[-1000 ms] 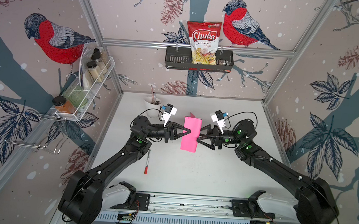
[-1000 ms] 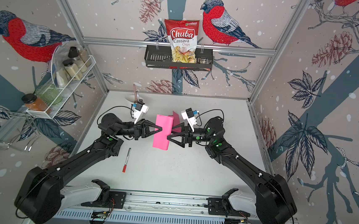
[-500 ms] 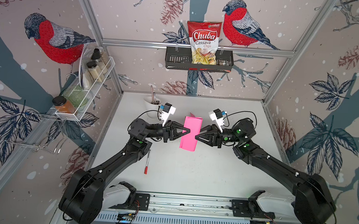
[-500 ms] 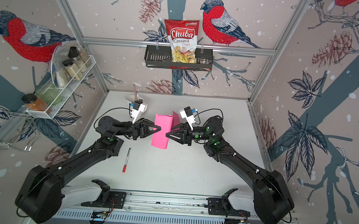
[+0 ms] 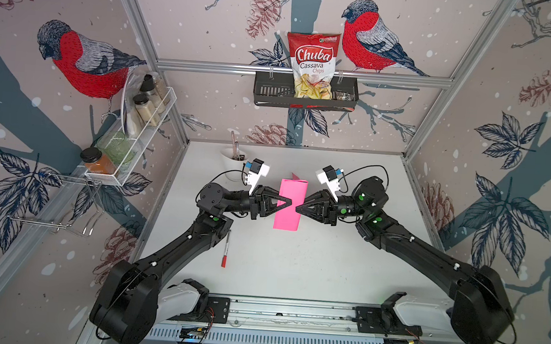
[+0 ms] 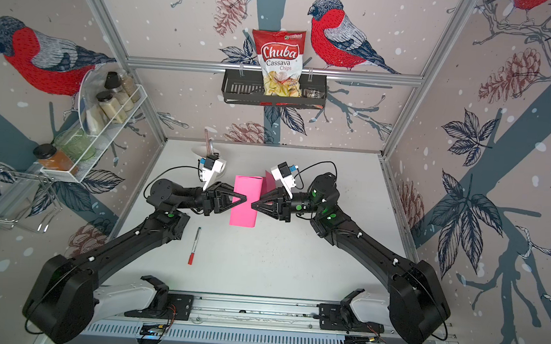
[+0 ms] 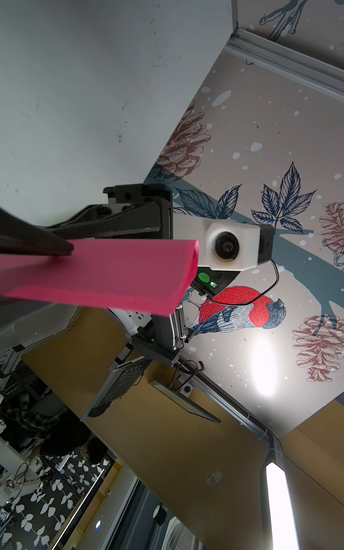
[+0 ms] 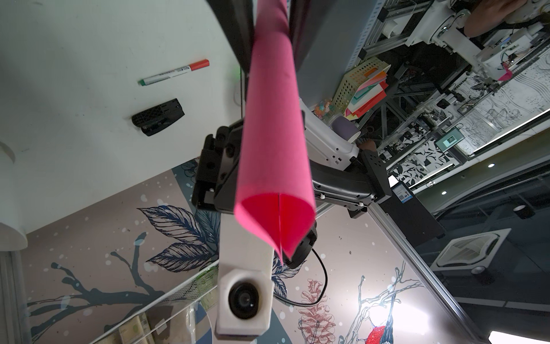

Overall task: Fold the square paper along the opposite sides
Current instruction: Fold the paper.

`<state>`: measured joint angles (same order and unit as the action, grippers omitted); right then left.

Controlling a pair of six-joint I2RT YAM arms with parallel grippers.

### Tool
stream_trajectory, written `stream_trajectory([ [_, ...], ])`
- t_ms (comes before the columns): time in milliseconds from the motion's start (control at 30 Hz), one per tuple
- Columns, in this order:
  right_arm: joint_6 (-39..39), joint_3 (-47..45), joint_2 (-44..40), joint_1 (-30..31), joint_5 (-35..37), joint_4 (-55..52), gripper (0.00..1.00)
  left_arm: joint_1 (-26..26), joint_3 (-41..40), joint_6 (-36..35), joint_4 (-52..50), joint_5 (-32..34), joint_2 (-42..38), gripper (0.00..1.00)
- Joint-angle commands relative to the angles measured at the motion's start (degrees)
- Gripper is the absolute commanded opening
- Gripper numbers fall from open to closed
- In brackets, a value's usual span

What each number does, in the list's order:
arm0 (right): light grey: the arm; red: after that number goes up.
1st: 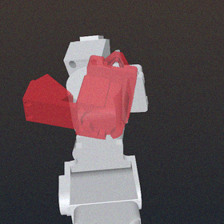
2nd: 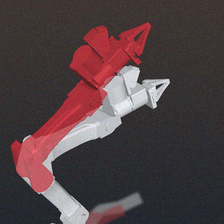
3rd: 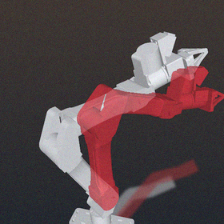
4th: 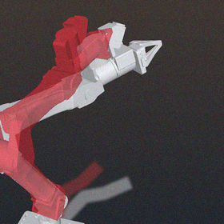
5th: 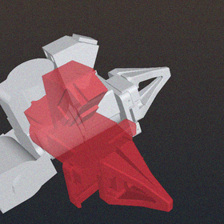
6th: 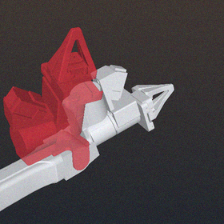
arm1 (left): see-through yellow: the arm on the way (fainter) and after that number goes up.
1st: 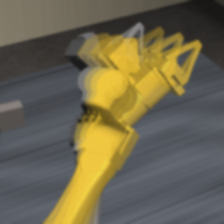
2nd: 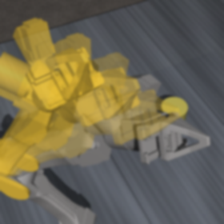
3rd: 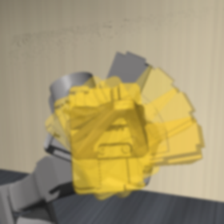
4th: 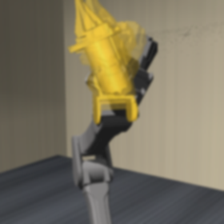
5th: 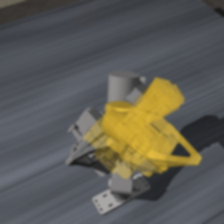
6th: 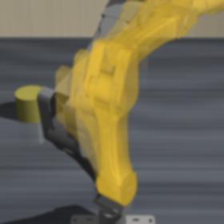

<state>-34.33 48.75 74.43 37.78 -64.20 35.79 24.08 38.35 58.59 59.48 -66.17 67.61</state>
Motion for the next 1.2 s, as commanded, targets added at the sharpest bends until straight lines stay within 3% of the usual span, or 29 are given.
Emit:
stream_trajectory([
  [0, 2.5, 0.9, 0.3, 0.2, 1.0, -2.6, 0.25, 0.1, -0.2, -0.4, 1.5, -0.4, -0.3, 0.21],
  [1167, 1.7, 1.8, 1.2, 0.2, 2.3, -2.9, 0.27, 0.1, -0.4, -2.2, -1.6, 0.5, -0.5, 0.16],
])
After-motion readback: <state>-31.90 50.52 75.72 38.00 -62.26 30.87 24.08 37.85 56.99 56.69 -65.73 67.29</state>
